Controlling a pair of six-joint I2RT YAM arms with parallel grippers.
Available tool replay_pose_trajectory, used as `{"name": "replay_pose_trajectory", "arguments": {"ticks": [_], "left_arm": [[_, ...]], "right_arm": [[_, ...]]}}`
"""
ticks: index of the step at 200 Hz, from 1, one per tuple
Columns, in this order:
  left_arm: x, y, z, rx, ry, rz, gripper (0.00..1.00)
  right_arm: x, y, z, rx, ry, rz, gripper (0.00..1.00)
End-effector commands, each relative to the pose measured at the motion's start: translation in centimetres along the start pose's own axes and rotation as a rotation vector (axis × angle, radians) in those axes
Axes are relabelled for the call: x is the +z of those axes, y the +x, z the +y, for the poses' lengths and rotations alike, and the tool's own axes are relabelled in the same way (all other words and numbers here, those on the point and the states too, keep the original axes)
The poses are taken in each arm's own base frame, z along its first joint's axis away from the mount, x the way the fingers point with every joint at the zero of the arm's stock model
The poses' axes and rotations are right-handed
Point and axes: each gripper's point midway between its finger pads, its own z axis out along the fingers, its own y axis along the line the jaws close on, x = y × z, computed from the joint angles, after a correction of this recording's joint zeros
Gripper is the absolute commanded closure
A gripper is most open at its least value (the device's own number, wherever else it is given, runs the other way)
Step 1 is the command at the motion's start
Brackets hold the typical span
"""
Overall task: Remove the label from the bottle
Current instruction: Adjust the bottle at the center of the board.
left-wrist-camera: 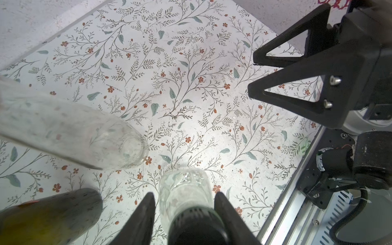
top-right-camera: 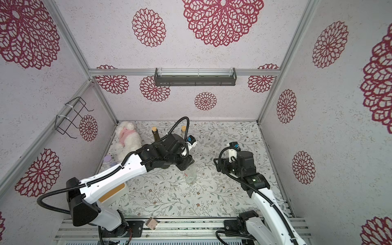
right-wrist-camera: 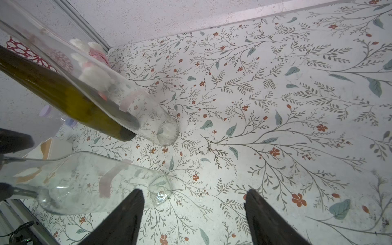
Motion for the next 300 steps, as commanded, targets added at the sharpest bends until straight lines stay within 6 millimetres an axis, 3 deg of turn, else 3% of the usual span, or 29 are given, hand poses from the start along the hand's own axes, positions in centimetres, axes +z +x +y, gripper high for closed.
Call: {"name": "replay_pose_trajectory", "arguments": {"ticks": [1, 94, 142, 203, 249, 300], "left_arm": [[0.0, -0.3, -0.3, 0.026, 0.001, 0.006, 0.54], [-0.6, -1.1, 0.2, 0.021, -0.037, -0.027, 0.76], [-0.8, -1.7, 1.2, -0.008, -0.106, -0.035, 0.83], [-3.4, -4.7, 3.8, -0.243, -0.319, -0.177, 0.90], [-2.9, -4.9, 4.0, -0.418, -0.384, -0.208, 0.90], [-1.7, -4.4, 2.3, -0.432, -0.418, -0.120, 0.90]], "right_arm": [[-0.1, -0.3, 0.0, -0.008, -0.006, -0.011, 0.22], [-0.2, -0.2, -0.3, -0.011, 0.008, -0.014, 0.22], [-0.5, -0.3, -0.2, -0.026, 0.014, -0.008, 0.22], [-0.3, -1.3, 0.2, -0.039, -0.003, -0.012, 0.22], [0.3, -2.0, 0.0, -0.053, 0.007, -0.002, 0.22], [0.2, -2.8, 0.2, -0.071, -0.010, 0.004, 0.22]]}}
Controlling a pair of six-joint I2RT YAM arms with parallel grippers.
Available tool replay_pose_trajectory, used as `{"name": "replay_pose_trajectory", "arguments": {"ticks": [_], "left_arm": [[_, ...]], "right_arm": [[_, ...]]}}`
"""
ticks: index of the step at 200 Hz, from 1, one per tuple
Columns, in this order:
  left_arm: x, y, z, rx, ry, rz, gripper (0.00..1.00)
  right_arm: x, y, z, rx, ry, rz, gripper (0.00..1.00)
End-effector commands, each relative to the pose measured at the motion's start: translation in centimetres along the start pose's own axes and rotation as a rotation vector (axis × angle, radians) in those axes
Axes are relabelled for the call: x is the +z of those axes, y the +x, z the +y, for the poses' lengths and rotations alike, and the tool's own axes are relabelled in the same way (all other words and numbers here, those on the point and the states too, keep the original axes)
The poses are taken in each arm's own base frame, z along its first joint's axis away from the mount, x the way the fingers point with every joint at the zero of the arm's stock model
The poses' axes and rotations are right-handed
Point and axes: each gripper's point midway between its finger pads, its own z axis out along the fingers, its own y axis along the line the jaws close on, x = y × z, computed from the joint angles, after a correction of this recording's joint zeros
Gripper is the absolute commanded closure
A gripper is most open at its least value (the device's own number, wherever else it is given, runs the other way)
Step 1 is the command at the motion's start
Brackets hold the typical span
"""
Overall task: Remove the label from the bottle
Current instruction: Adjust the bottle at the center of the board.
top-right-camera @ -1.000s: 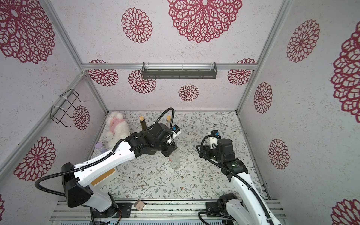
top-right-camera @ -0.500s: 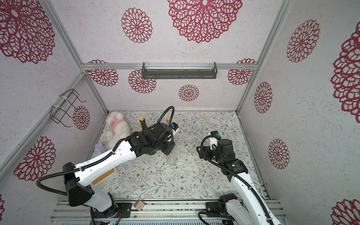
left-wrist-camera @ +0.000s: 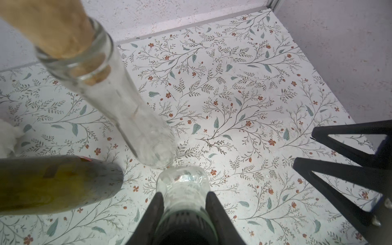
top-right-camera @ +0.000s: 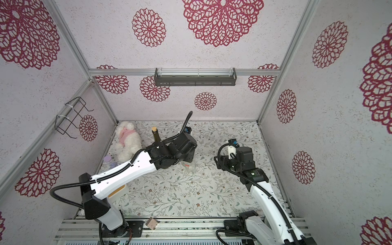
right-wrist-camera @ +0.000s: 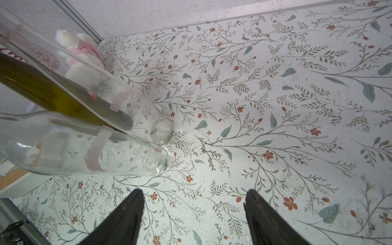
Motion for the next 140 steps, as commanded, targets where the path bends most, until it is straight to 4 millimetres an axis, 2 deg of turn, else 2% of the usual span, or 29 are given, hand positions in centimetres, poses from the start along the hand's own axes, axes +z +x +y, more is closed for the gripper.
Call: {"name": "replay_pose_trajectory", "arguments": {"ticks": [1, 56, 95, 140], "left_arm": [[-1.2, -0.8, -0.4, -0.071, -0.038, -0.023, 0.90], [-0.3, 1.5, -2.5, -0.119, -0.050, 0.049, 0.90], [-0.1, 2.0, -3.2, -0.116, -0.073, 0.063, 0.89], [0.4, 2.4, -3.4, -0.119, -0.096, 0.062, 0.77]], "right_arm": [[-0.7, -1.6, 0.6, -0.035, -0.027, -0.032, 0.22], [-0.5, -1.9, 0.9, -0.030, -0.061, -0.018, 0.22], [-0.5, -2.0, 1.0, -0.036, -0.077, -0.012, 0.22], [-0.6, -1.7, 0.9, -0.035, -0.083, -0.005, 0.22]]}}
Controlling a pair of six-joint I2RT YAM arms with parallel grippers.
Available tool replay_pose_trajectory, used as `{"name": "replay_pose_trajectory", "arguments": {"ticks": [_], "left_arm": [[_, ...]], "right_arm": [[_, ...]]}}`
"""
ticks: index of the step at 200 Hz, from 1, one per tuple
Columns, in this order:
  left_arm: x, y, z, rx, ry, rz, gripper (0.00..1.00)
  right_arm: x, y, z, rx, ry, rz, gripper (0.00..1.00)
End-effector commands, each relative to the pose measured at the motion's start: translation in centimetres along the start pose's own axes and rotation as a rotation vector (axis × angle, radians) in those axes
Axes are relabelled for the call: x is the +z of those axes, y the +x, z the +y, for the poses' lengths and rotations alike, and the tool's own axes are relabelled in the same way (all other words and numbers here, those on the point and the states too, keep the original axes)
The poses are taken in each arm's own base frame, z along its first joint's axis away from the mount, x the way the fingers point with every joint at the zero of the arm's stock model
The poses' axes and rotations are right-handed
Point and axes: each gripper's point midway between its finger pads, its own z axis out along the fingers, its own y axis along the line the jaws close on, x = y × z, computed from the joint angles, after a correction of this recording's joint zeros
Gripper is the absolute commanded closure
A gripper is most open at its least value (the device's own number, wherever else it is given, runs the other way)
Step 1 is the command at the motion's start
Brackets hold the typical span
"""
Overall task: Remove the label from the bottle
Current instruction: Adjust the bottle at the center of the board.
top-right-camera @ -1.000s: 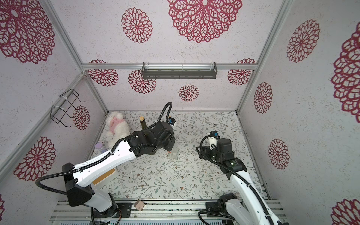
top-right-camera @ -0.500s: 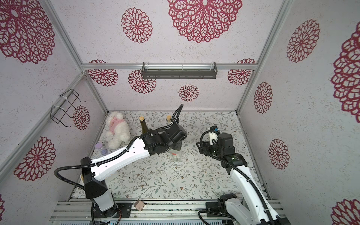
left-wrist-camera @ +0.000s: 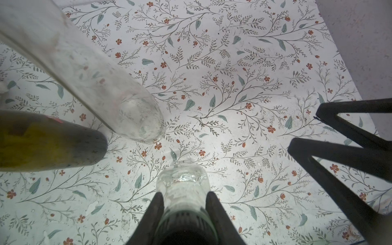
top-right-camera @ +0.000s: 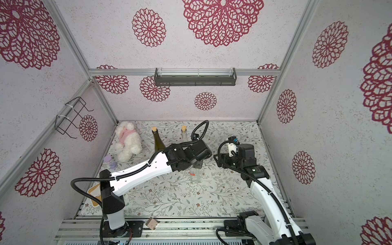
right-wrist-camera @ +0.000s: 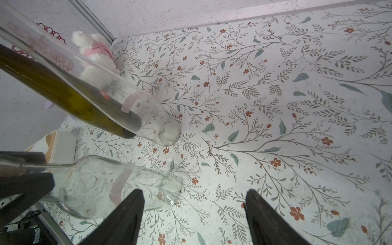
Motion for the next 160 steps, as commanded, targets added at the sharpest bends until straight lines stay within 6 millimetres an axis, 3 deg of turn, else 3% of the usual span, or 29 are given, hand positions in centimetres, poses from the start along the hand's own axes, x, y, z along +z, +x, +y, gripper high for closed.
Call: {"name": "replay_pose_trajectory", "arguments": {"ticks": [1, 16, 61, 110, 130, 160], "left_arm": [[-0.5, -0.9, 0.0, -0.050, -0.026, -0.052, 0.77], [-0.5, -0.7, -0.3, -0.054, -0.017, -0.052, 0.59], [-0.9, -0.5, -0.8, -0.038, -0.007, -0.059, 0.38], [-2.7, -1.4, -0.8, 0.010, 0.019, -0.123, 0.08], [-4.2, -1.9, -1.3, 0.056, 0.067, -0.167, 0.00], [-6.3, -2.0, -2.2, 0.140, 0.209, -0.209, 0.03]], "right_arm": [[-0.8, -1.2, 0.7, -0.030, -0.024, -0.027, 0.22], [-0.8, -1.2, 0.7, -0.029, -0.027, -0.028, 0.22], [-0.8, -0.9, 0.5, -0.019, -0.023, -0.026, 0.22], [-1.6, -1.5, 1.0, -0.011, -0.031, -0.045, 0.22], [-2.1, -1.5, 1.2, -0.013, -0.036, -0.038, 0.22], [-2.6, -0.7, 0.7, 0.002, -0.017, -0.029, 0.19]]}}
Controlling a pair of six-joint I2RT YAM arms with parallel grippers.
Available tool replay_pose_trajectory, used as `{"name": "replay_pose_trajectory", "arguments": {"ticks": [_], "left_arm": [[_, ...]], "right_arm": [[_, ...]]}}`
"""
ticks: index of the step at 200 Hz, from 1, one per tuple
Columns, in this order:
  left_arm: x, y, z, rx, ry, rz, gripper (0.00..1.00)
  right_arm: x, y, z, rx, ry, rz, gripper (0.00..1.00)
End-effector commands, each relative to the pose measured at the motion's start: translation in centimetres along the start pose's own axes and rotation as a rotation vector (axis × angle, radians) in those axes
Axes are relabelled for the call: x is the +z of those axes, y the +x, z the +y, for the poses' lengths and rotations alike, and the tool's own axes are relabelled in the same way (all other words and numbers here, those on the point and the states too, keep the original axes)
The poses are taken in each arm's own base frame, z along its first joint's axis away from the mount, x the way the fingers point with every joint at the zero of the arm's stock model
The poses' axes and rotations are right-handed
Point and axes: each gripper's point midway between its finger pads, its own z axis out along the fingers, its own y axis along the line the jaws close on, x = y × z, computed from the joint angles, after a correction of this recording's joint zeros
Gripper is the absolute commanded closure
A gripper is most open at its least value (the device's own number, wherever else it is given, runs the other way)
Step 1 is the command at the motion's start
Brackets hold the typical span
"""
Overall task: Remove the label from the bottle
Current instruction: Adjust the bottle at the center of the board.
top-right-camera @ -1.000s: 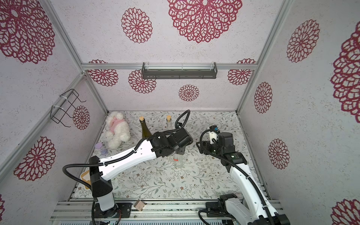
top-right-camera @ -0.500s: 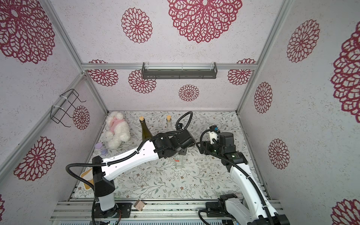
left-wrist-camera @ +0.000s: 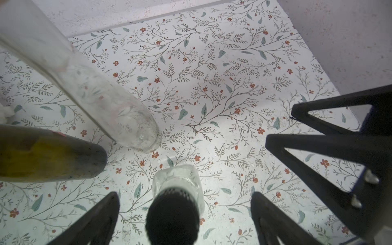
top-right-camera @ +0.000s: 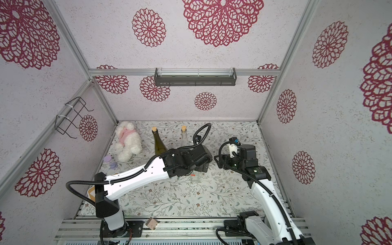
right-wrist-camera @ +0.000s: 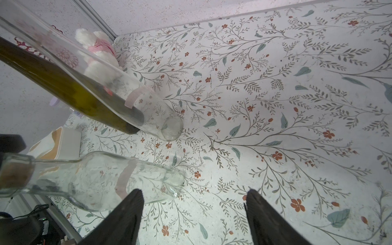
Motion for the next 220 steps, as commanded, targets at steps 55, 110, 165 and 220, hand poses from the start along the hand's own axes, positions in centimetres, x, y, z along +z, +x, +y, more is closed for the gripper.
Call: {"name": "replay_pose_trajectory", "arguments": {"ticks": [55, 110, 165, 220], "left_arm": [[-6.5, -2.2, -1.3, 0.191, 0.390, -0.139, 0.03], [-7.8, -1.5, 0.4, 0.246, 0.666, -0.142, 0.03], [-6.6, -1.7, 0.9, 0.290, 0.757, -0.128, 0.03], [-5.1, -1.7, 0.8, 0.305, 0.807, -0.122, 0.03]], "right_arm": [[-1.7, 1.2, -0.2, 0.058, -0.020, -0.018, 0.01], [-2.1, 3.0, -1.4, 0.097, 0.043, -0.016, 0.02], [-2.4, 4.2, -2.1, 0.117, 0.082, -0.002, 0.03], [-2.9, 4.1, -2.1, 0.137, 0.095, -0.004, 0.03]]}}
